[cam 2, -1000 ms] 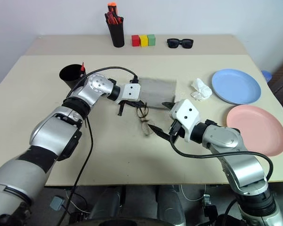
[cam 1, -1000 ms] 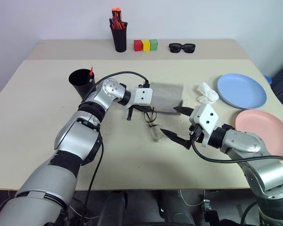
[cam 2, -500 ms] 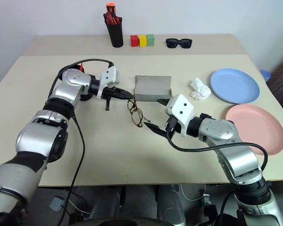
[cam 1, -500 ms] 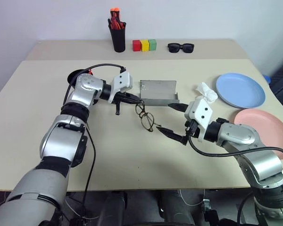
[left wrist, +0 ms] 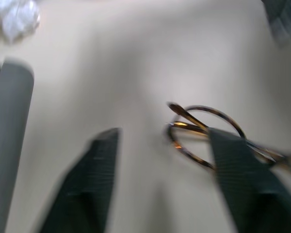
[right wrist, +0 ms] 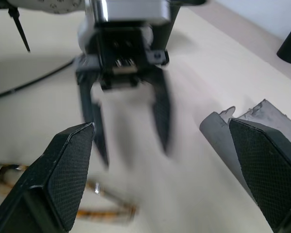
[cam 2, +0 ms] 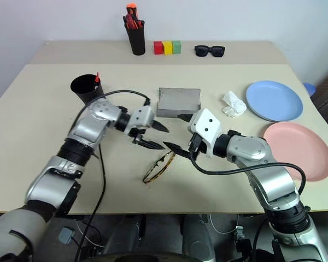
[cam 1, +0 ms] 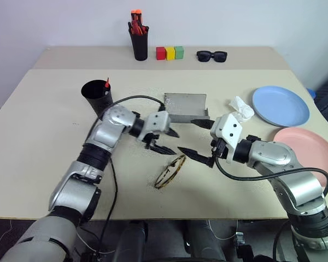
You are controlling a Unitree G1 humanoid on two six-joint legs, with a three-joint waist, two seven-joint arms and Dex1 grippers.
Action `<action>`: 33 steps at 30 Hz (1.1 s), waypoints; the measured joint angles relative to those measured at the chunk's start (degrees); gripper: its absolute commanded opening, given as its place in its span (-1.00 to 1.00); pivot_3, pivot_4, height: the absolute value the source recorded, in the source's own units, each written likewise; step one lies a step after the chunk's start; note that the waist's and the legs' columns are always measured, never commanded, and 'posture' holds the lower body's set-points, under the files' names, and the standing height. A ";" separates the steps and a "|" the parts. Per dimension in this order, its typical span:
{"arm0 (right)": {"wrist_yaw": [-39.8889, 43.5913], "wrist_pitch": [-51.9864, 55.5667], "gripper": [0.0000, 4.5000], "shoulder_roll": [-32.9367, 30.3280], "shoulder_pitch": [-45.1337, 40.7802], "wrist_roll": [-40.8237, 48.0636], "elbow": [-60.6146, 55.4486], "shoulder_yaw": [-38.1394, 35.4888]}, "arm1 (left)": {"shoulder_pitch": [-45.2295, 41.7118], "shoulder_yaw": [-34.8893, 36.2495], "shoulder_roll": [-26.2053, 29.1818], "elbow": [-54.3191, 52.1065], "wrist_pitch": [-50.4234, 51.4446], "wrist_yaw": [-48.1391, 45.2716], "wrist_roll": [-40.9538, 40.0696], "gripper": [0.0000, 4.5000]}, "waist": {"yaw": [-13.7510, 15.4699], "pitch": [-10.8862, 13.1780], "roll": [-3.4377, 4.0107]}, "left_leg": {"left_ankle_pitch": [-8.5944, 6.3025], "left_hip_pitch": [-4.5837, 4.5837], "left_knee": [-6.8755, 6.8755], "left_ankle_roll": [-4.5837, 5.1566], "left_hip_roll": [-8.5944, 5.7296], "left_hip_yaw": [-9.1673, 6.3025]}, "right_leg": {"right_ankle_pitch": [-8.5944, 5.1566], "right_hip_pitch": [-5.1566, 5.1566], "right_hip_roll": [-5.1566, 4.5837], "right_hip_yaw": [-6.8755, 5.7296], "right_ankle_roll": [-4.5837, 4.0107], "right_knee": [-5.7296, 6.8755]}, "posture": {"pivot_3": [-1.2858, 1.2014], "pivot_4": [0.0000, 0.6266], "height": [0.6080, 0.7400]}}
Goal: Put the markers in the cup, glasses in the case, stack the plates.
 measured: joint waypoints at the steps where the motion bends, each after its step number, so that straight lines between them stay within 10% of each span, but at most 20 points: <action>1: -0.07 0.00 1.00 0.00 -0.01 -0.01 0.00 -0.02 | -0.67 -0.19 -0.72 1.24 -0.16 1.49 0.32 0.48 | -0.13 0.00 0.00 | 0.00 0.01 0.01 0.00 0.00 0.00 | 0.00 0.00 0.01 0.00 0.00 0.01 | 0.03 -0.52 1.00; 11: -1.82 0.07 1.00 0.00 1.17 -0.07 -0.33 -0.18 | -21.03 3.75 -1.79 31.92 -5.73 19.64 3.43 0.48 | -0.15 0.00 0.00 | -0.11 -0.08 0.21 0.20 -0.01 0.01 | -0.01 0.00 0.01 -0.01 0.07 0.01 | 0.03 -0.52 1.00; 21: -3.29 0.28 1.00 -0.06 2.14 -0.04 -1.80 -0.21 | -21.70 2.22 -4.54 44.11 -8.89 21.22 9.82 0.48 | -0.05 0.00 0.01 | -0.13 -0.20 0.26 0.22 -0.02 0.00 | -0.01 -0.07 0.01 -0.02 0.09 0.01 | 0.03 -0.52 1.00; 29: -3.84 1.37 1.00 -0.38 3.70 -0.05 -2.89 -0.29 | -20.98 4.06 -5.36 44.50 -9.36 17.49 9.18 -0.99 | -0.16 0.00 0.01 | -0.13 -0.18 0.26 0.22 -0.02 0.00 | 0.00 -0.06 0.01 -0.02 0.09 0.03 | 0.03 -0.52 1.00; 33: -3.88 1.40 1.00 -0.41 3.70 -0.04 -3.58 -0.35 | -20.14 4.44 -5.13 44.50 -10.15 16.74 9.24 -0.99 | -0.10 -0.01 0.00 | -0.13 -0.18 0.28 0.22 -0.02 0.00 | 0.00 -0.05 0.01 -0.02 0.09 0.03 | 0.03 -0.52 1.00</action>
